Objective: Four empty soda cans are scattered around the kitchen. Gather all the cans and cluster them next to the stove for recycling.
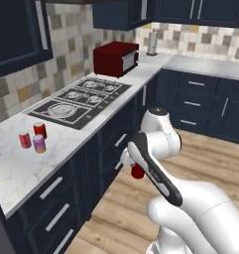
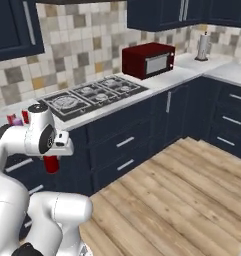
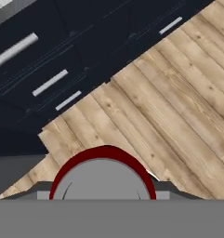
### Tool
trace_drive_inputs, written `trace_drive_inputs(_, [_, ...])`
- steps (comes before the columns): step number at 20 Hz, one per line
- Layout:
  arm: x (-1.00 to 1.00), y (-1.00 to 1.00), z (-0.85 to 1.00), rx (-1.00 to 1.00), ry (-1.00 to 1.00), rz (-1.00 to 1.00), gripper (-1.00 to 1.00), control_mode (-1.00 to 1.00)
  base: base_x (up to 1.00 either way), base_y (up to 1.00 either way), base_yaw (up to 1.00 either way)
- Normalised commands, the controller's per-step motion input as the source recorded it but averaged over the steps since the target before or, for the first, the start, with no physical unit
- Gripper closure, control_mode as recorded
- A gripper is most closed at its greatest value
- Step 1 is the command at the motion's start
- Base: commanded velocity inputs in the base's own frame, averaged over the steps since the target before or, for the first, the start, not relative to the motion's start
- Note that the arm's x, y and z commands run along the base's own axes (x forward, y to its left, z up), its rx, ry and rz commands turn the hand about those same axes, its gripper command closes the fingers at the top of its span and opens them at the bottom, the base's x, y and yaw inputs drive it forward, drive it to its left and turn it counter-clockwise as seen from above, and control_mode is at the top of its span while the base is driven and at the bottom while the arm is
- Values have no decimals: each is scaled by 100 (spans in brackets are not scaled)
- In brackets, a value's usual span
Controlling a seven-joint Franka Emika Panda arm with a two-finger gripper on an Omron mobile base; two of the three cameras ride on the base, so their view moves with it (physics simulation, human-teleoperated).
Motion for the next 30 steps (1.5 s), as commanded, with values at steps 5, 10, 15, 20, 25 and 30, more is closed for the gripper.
trace_drive_inputs(5, [0, 0, 0, 0, 0, 0, 100, 100, 66, 0, 39])
trace_drive_inputs(10, [0, 0, 0, 0, 0, 0, 100, 100, 69, 0, 33])
trace_drive_inputs(15, [0, 0, 0, 0, 0, 0, 100, 100, 71, 0, 32])
trace_drive_inputs(20, [0, 0, 0, 0, 0, 0, 100, 100, 72, 0, 28])
trace_drive_inputs(25, [0, 0, 0, 0, 0, 0, 100, 100, 65, -6, 28])
trace_drive_inputs(30, [0, 0, 0, 0, 0, 0, 100, 100, 43, -21, 36])
